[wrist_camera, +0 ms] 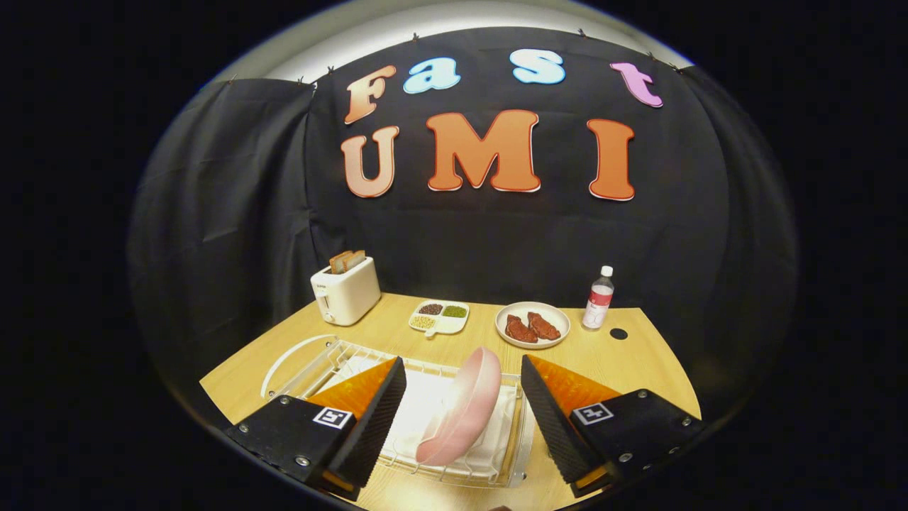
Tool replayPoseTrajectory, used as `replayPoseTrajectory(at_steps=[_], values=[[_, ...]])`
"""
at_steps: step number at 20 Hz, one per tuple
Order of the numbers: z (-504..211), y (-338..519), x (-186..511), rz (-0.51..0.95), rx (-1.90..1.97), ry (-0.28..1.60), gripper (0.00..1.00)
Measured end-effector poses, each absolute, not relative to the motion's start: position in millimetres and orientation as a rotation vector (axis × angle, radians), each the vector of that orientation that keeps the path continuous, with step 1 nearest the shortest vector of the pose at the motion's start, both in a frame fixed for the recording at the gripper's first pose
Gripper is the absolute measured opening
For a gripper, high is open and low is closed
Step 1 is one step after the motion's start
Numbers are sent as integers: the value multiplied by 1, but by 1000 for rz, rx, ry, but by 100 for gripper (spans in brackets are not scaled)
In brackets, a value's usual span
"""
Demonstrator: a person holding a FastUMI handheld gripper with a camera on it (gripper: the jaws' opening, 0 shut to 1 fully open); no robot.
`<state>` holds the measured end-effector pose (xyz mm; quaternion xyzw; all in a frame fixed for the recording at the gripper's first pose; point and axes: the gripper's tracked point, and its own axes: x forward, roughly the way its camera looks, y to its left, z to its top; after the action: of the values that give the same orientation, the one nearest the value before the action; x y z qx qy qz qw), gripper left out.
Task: Take the plate from the dish rack, then take the spoon from the basket and place it into the plate.
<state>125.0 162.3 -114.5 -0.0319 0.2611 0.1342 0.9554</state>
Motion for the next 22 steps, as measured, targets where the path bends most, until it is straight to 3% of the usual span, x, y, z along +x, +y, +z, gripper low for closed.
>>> replayPoseTrajectory(at_steps=[11,18,22], values=[[-204,172,145,256,-84,909,85],[-238,165,150,164,-116,1045,49],[-223,163,160,142,-83,1036,42]])
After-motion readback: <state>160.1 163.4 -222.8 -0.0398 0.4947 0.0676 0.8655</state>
